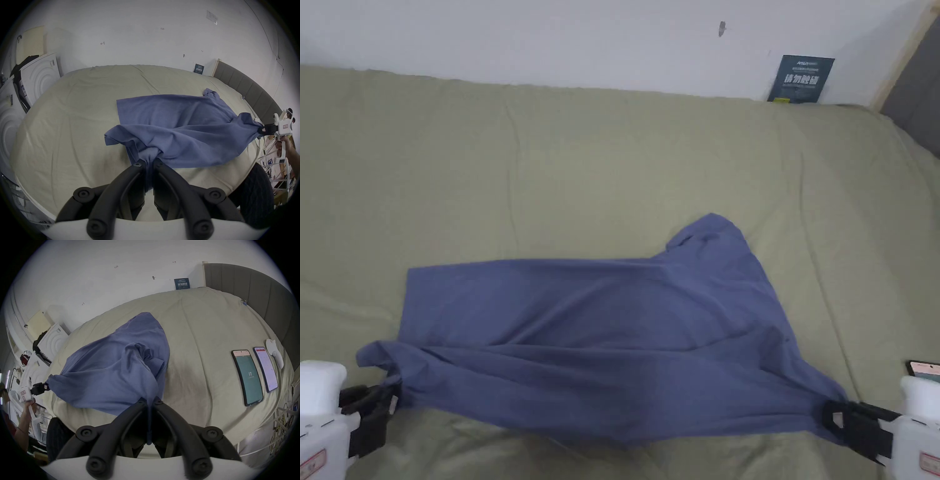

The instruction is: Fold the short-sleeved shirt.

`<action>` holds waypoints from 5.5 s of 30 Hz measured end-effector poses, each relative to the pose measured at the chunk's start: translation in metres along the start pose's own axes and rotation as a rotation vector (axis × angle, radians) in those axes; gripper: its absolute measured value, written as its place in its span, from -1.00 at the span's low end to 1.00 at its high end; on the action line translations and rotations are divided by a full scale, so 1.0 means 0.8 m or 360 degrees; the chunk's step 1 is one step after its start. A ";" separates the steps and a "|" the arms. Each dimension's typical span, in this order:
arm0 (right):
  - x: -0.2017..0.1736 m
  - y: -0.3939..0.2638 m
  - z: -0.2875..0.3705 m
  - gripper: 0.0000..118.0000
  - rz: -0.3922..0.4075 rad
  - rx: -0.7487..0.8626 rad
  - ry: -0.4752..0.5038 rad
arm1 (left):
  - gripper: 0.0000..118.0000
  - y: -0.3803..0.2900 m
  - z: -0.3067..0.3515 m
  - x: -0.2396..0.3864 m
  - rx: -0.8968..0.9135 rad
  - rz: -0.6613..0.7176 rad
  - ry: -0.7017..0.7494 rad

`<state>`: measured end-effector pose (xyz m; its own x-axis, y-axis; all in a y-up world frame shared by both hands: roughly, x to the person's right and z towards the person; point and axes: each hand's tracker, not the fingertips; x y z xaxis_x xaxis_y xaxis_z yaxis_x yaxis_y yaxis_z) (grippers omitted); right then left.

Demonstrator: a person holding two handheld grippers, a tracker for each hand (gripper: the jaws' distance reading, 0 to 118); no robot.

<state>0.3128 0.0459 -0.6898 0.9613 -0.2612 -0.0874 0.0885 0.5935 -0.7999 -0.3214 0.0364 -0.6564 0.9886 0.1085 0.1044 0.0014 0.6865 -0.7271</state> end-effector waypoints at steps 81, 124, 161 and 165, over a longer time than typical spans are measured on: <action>-0.041 0.220 -0.216 0.24 0.0533 -0.0175 -0.0243 | -0.90 0.157 -0.106 -0.011 -0.0124 0.0005 -0.0079; -0.083 0.071 0.089 -1.00 0.0620 0.0291 0.0223 | -0.90 0.045 0.115 -0.003 0.0118 0.0111 -0.0116; -0.184 -0.147 0.121 -1.00 0.0379 0.0517 0.0354 | -0.04 -0.117 0.123 -0.022 0.0131 0.0515 -0.0103; -0.187 -0.150 0.125 -1.00 0.0370 0.0495 0.0359 | 1.00 -0.110 0.084 -0.085 -0.0047 0.0933 -0.0706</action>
<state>0.1843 0.0902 -0.5215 0.8871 -0.2326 -0.3987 -0.0161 0.8477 -0.5303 -0.3991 0.0168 -0.5539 0.6743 0.7370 -0.0467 -0.4986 0.4076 -0.7650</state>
